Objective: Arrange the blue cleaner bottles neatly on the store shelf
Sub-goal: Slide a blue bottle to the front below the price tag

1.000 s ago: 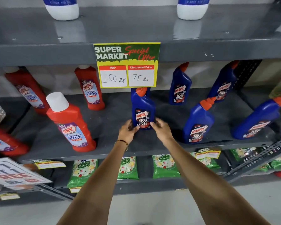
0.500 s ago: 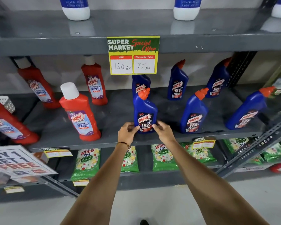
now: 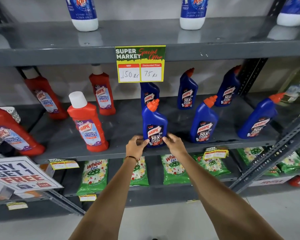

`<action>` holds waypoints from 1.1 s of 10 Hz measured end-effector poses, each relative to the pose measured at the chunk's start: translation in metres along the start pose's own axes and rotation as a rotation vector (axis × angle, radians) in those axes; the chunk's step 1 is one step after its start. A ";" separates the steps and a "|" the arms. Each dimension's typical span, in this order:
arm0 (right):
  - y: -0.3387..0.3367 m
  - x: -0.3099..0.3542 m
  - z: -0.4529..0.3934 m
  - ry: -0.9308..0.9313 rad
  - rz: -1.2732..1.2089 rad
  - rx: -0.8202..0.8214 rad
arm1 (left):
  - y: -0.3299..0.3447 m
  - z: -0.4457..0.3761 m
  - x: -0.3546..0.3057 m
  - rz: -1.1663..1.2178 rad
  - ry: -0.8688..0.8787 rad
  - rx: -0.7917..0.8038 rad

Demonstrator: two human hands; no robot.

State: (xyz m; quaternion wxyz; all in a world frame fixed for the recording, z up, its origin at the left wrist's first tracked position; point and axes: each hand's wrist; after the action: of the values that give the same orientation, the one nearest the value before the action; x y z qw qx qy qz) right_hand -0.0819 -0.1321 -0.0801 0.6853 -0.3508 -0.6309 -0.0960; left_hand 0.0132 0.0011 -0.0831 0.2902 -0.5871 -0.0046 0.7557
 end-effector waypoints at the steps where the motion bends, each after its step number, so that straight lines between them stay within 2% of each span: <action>1: 0.000 0.000 0.000 0.007 -0.020 -0.001 | 0.000 0.001 0.000 0.008 -0.003 0.005; 6: 0.001 0.004 0.003 0.013 -0.042 -0.003 | 0.001 0.004 -0.002 0.006 -0.010 0.009; 8: 0.002 0.003 0.008 0.063 -0.032 0.009 | 0.005 0.015 -0.003 -0.083 -0.026 -0.019; 9: 0.001 0.005 0.020 0.060 0.080 -0.020 | 0.003 0.027 0.000 -0.208 -0.022 -0.050; 10: 0.000 0.006 0.040 -0.061 0.294 -0.028 | -0.002 0.041 0.007 -0.412 0.087 -0.118; 11: -0.002 0.015 0.064 -0.264 0.533 -0.050 | -0.012 0.060 0.006 -0.579 0.284 -0.240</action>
State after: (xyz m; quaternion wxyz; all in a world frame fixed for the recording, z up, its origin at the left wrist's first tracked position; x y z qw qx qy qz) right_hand -0.1308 -0.0906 -0.0685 0.5895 -0.5301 -0.5979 0.1184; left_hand -0.0361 0.0343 -0.0655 0.4193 -0.6907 -0.2196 0.5467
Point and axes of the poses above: each hand's wrist, its own z-axis away from the middle knuckle, its own y-axis out of the palm, x = y × z, and after that the axes turned 14 degrees about -y, right-handed
